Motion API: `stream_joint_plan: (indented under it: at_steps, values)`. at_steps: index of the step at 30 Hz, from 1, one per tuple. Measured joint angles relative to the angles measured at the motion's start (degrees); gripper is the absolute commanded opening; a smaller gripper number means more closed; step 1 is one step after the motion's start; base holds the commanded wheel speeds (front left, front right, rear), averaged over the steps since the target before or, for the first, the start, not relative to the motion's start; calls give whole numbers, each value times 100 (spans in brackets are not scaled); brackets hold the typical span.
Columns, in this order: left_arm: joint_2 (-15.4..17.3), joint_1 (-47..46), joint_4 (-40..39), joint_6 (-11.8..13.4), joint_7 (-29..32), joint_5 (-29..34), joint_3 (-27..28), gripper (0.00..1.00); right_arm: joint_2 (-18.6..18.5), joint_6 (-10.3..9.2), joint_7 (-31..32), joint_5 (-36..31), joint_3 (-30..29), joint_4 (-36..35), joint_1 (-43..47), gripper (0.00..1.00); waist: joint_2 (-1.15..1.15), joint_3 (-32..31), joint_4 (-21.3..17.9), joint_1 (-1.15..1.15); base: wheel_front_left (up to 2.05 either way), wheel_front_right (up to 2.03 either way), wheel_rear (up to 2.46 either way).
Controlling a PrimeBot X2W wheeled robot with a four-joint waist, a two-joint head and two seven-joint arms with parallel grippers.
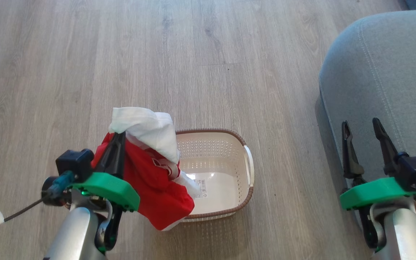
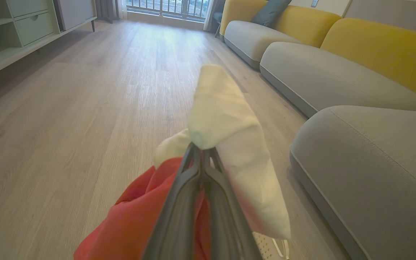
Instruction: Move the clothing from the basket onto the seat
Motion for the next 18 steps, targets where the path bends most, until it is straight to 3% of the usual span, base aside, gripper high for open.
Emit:
stream_joint_plan:
  at_steps: [18]
  values:
    - [42, 0, -33, 59, 0, -52, -52, 0, -7, 0, 0, 1, 29, 14, -1, 100, 0, -14, 20, 0, 0, 0, 0]
